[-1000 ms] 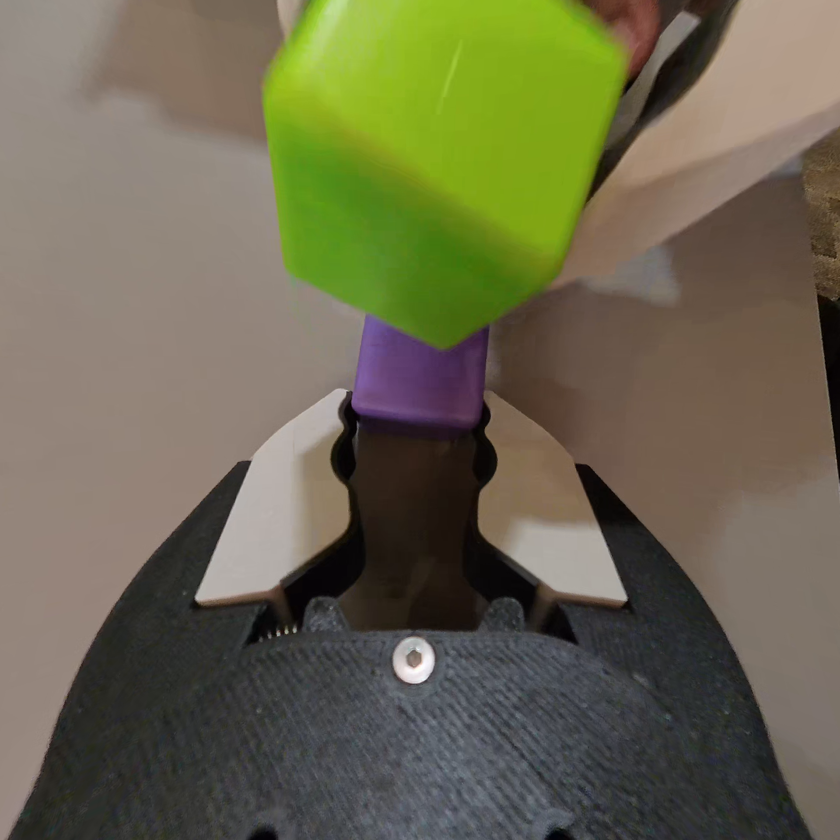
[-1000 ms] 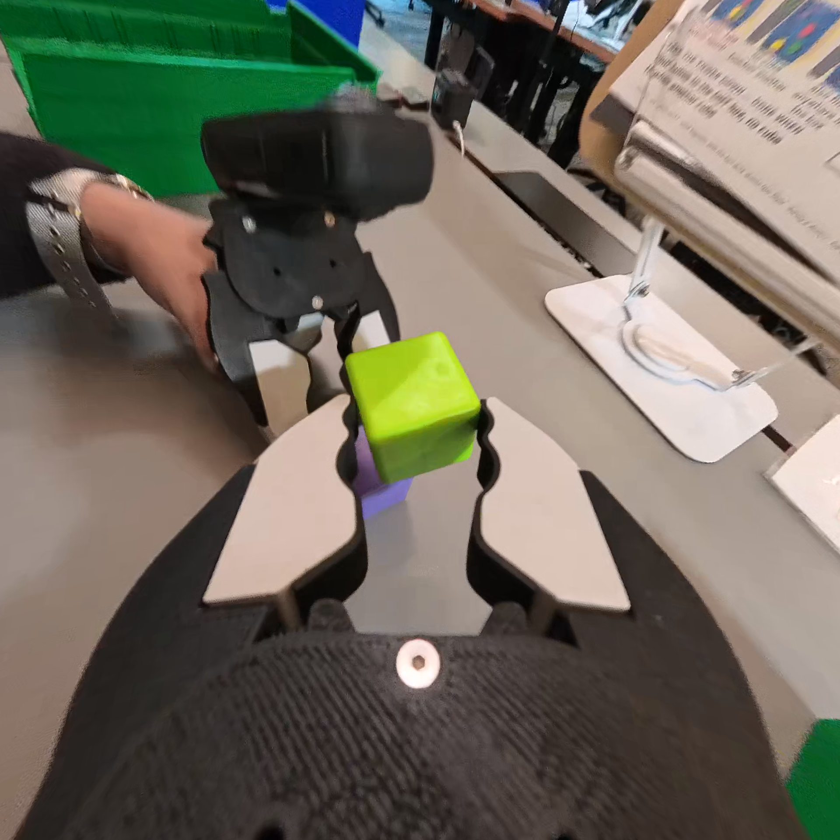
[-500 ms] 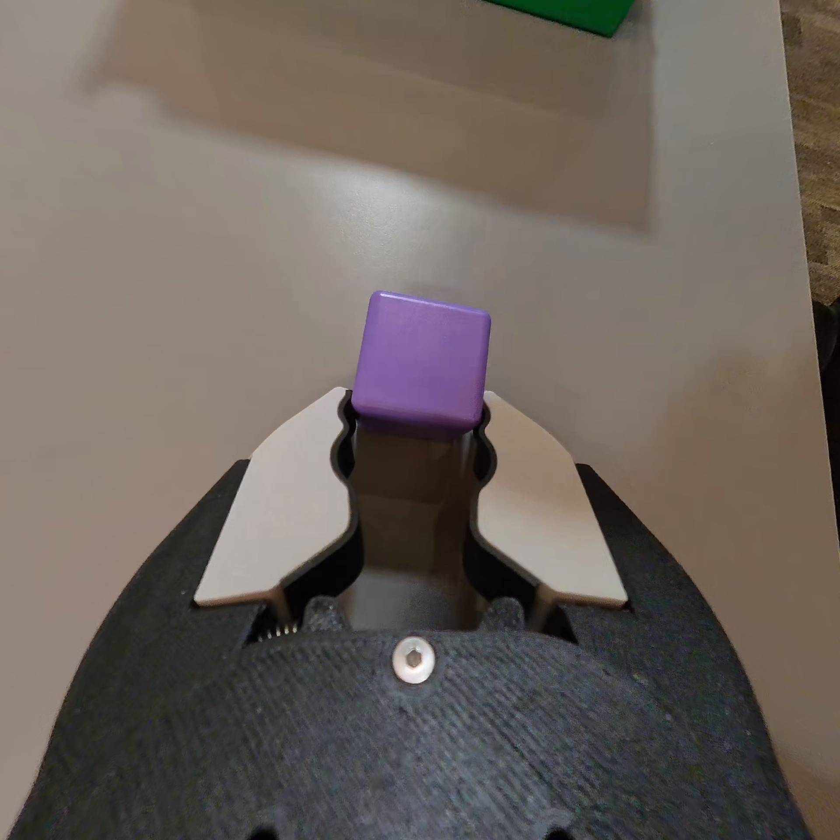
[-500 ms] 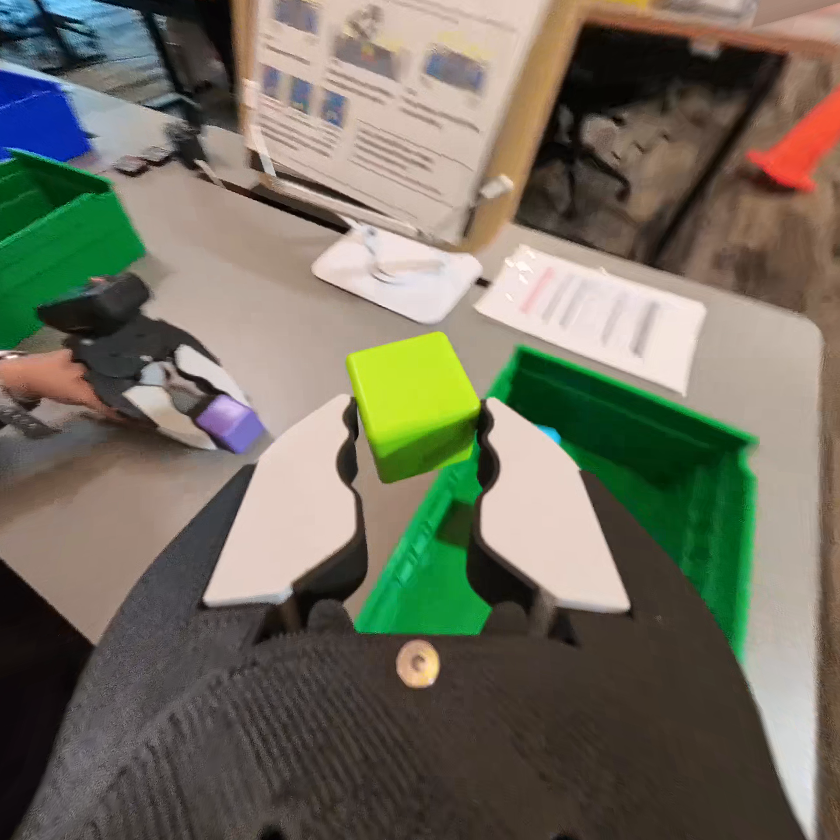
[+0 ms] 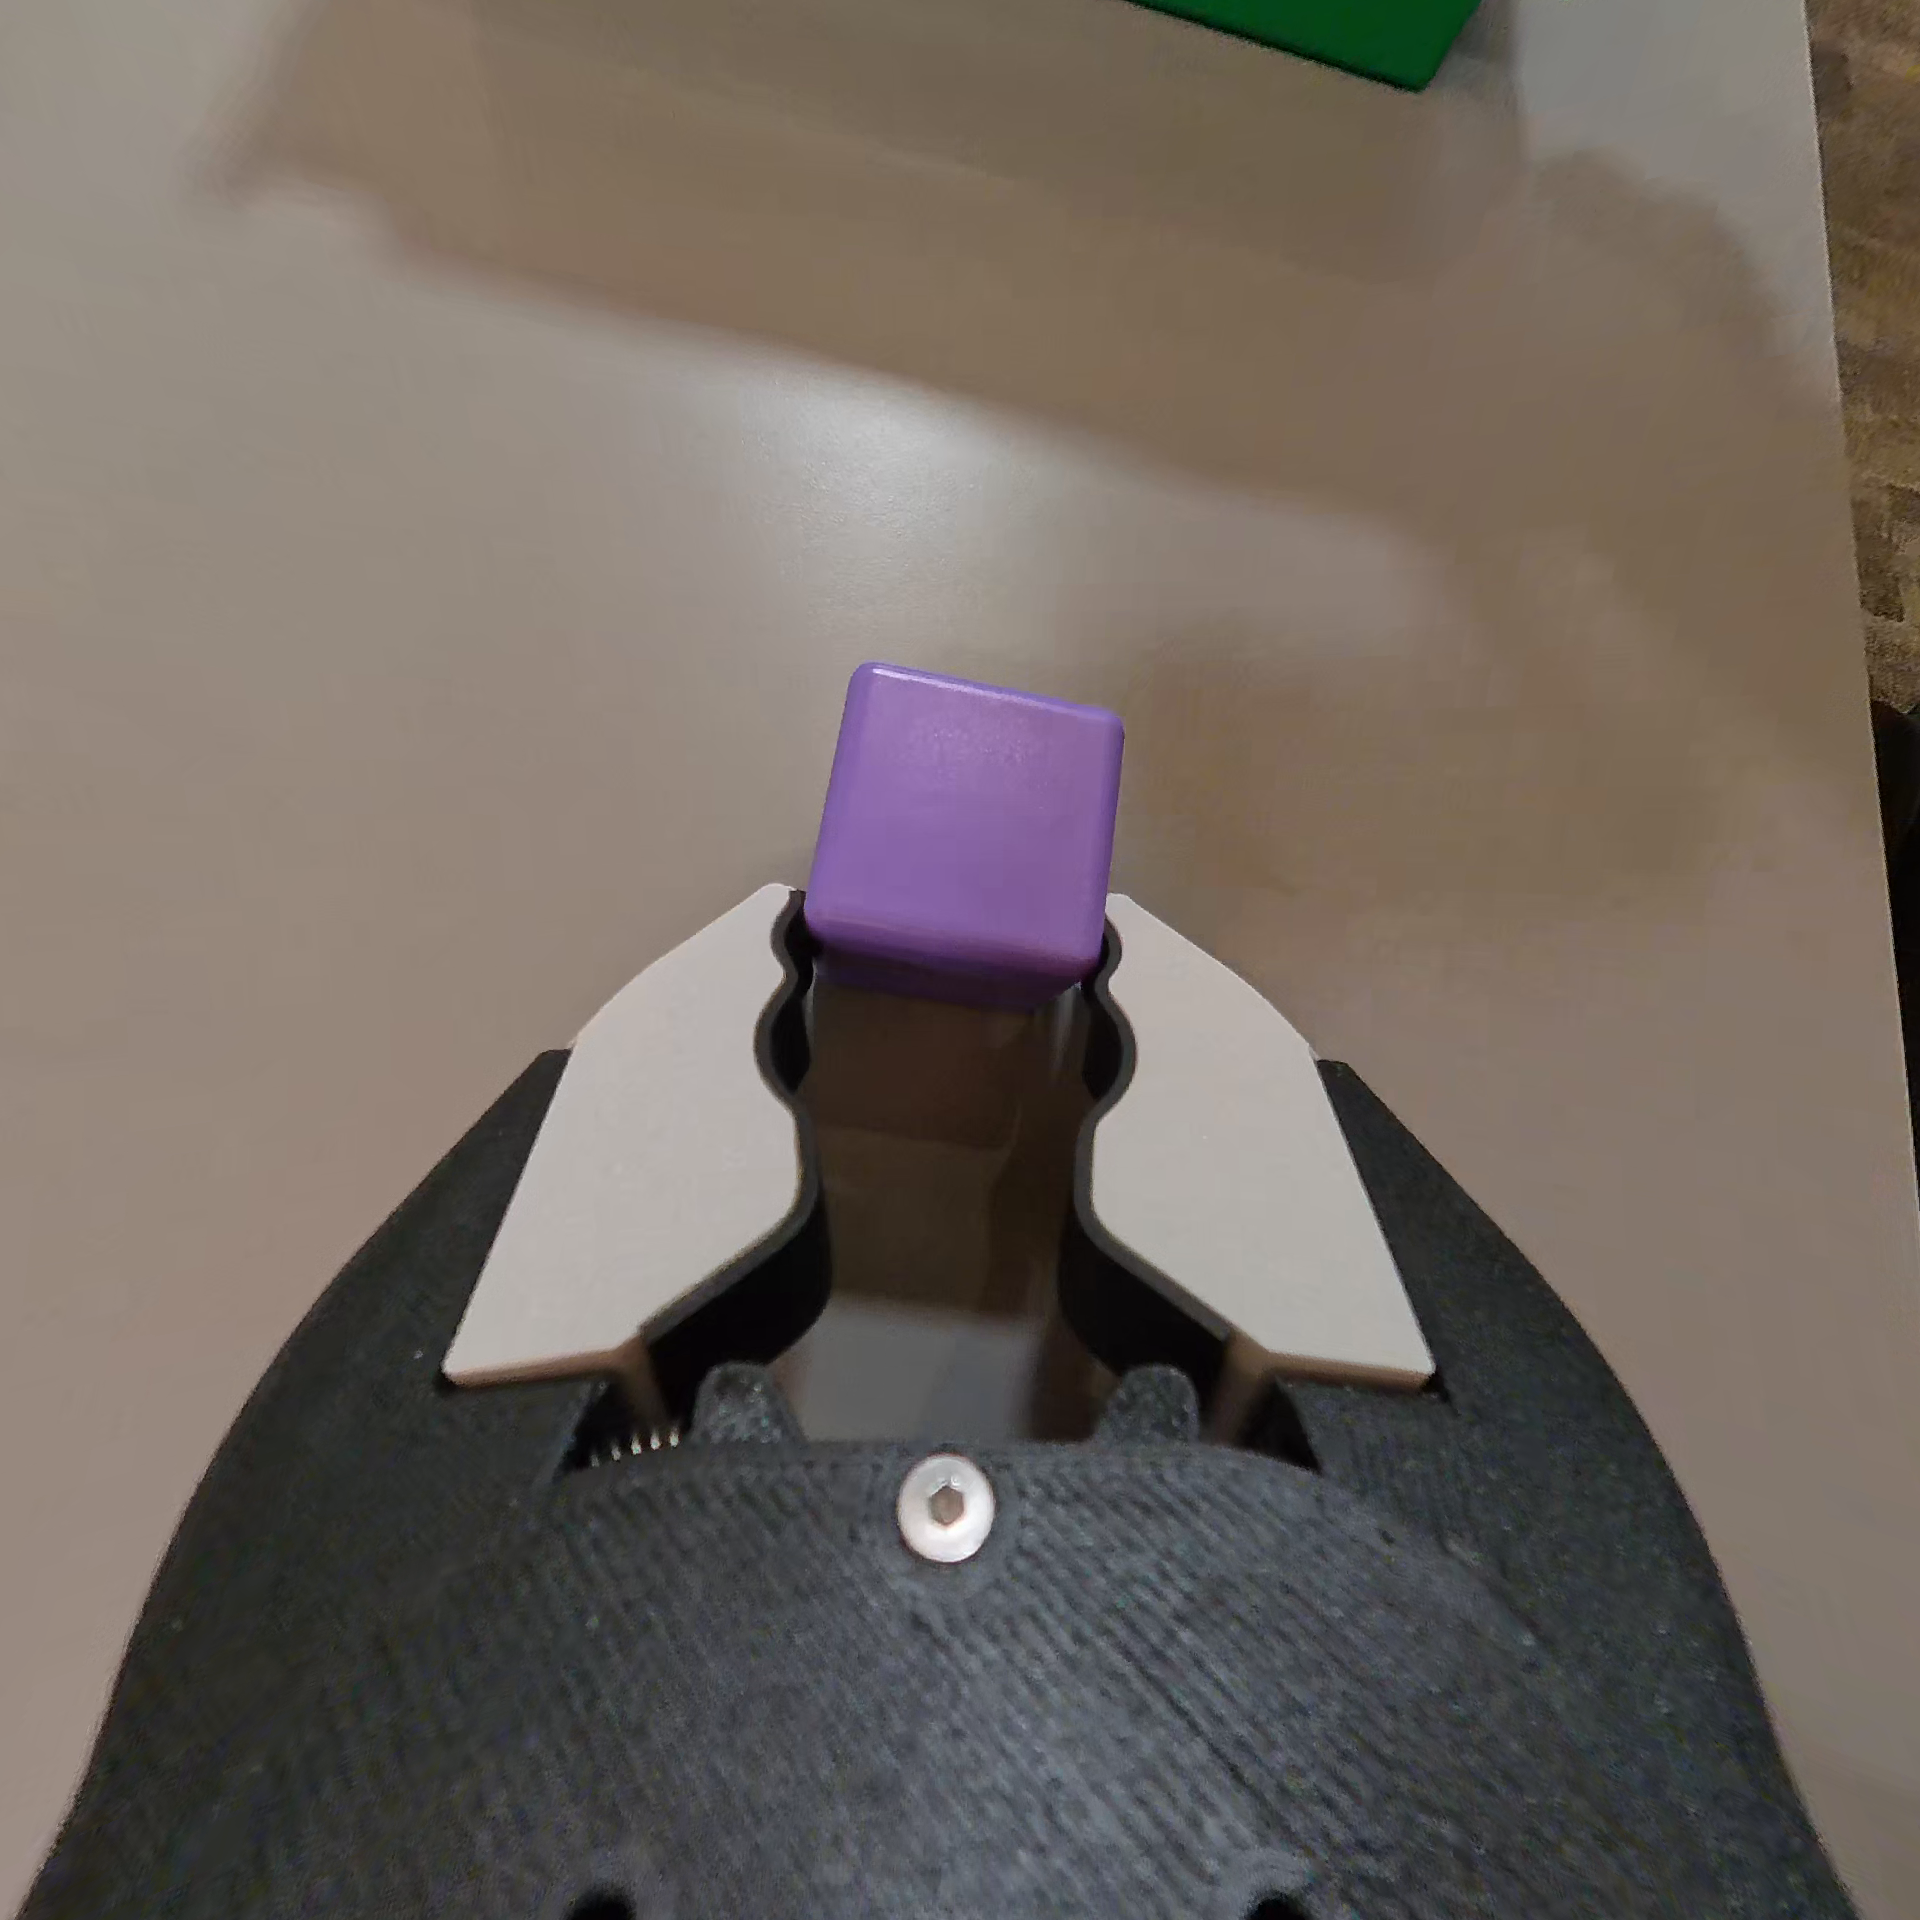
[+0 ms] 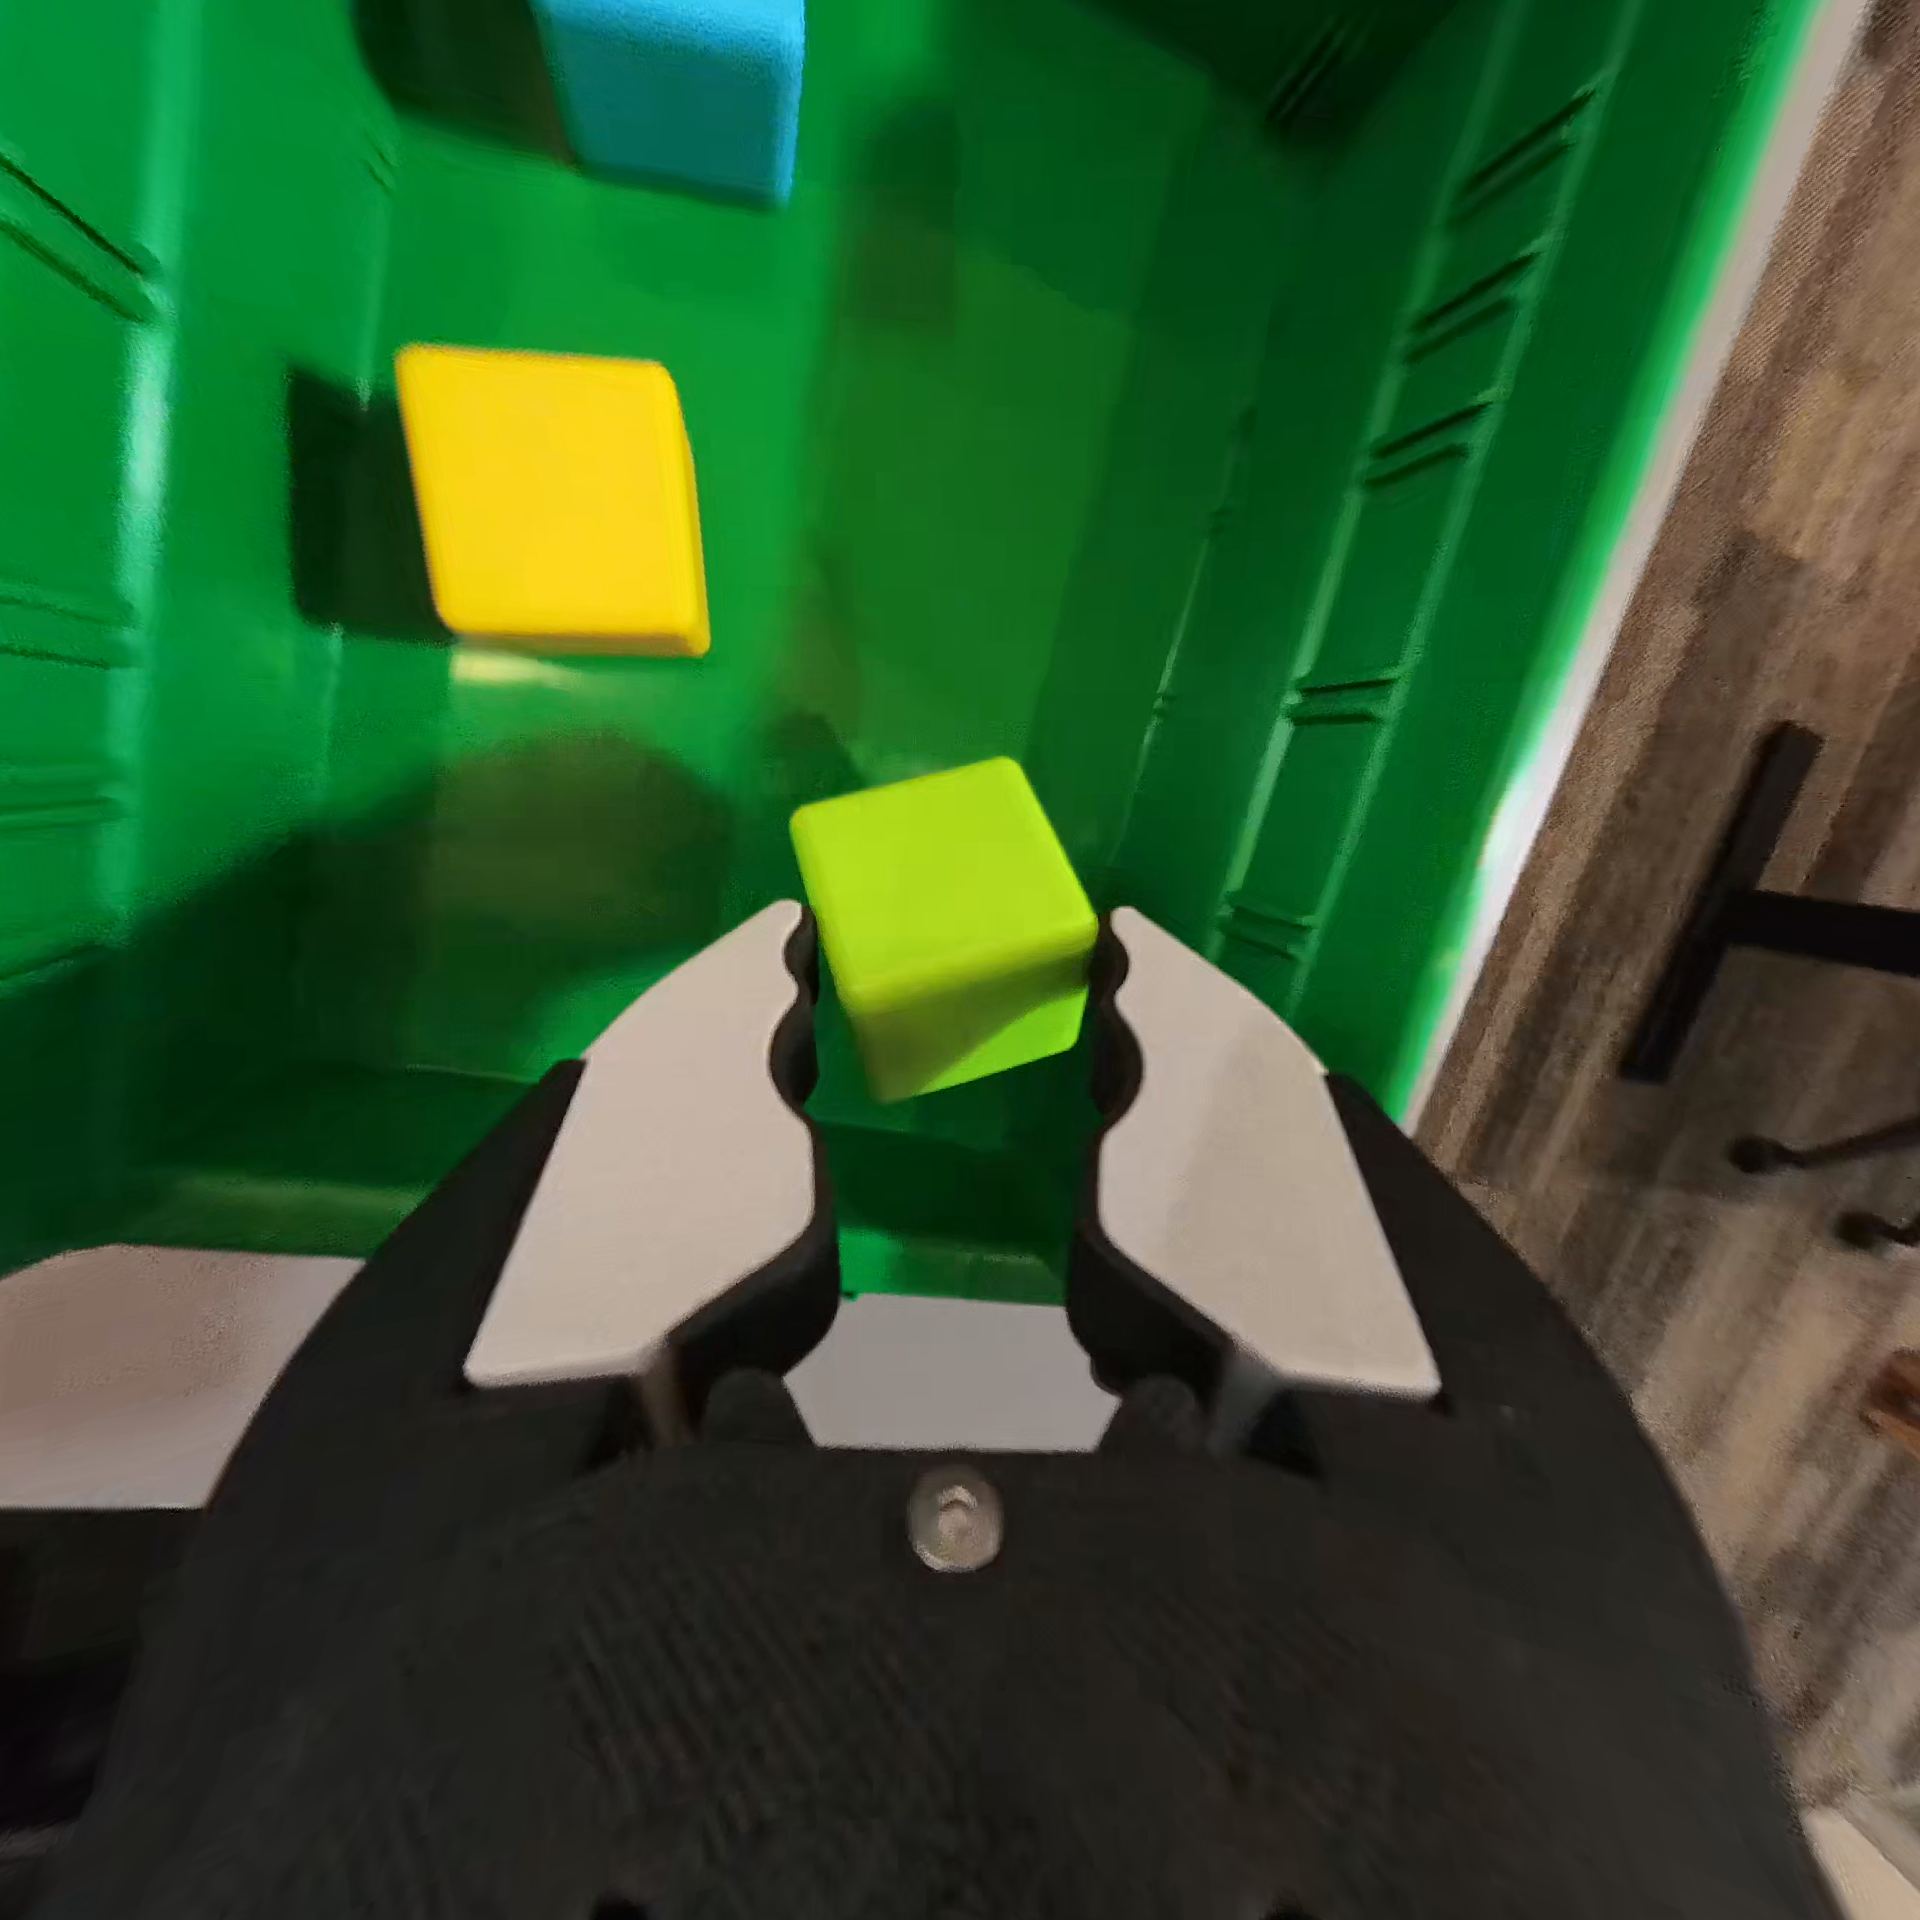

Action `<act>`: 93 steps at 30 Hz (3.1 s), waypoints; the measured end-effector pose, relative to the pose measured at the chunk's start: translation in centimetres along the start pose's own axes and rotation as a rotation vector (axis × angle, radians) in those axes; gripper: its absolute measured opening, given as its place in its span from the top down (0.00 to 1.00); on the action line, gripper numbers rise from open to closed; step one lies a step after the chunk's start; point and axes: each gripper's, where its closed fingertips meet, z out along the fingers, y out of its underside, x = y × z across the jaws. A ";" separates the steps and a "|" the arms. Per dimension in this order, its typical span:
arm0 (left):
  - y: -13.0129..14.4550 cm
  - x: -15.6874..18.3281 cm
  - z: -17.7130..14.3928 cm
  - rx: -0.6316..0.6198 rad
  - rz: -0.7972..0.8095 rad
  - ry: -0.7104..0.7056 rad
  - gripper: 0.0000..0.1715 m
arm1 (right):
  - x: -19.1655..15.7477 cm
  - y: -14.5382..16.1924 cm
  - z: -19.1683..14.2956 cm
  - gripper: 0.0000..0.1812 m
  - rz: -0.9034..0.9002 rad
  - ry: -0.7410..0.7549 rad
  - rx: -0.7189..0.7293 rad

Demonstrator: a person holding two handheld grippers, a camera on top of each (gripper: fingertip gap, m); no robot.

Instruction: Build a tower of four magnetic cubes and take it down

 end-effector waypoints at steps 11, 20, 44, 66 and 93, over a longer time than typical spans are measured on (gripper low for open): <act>0.0 0.0 0.0 0.002 -0.013 0.010 0.71 | -0.7 4.2 2.5 0.72 -0.028 -0.024 -0.249; 0.0 -0.1 0.0 -0.001 -0.010 0.005 0.70 | -0.4 3.8 2.7 0.68 -0.068 0.033 -0.238; 0.8 0.4 -1.3 0.019 -0.058 0.093 0.56 | -33.5 -14.6 -8.6 0.53 -0.526 -0.545 0.867; 1.1 0.4 -1.1 -0.005 -0.017 0.074 0.56 | -36.1 -13.5 -0.9 0.66 -0.503 -0.527 0.717; 1.2 0.3 -0.9 -0.019 -0.005 0.040 0.56 | 3.4 -11.5 2.4 0.66 0.288 -0.041 0.495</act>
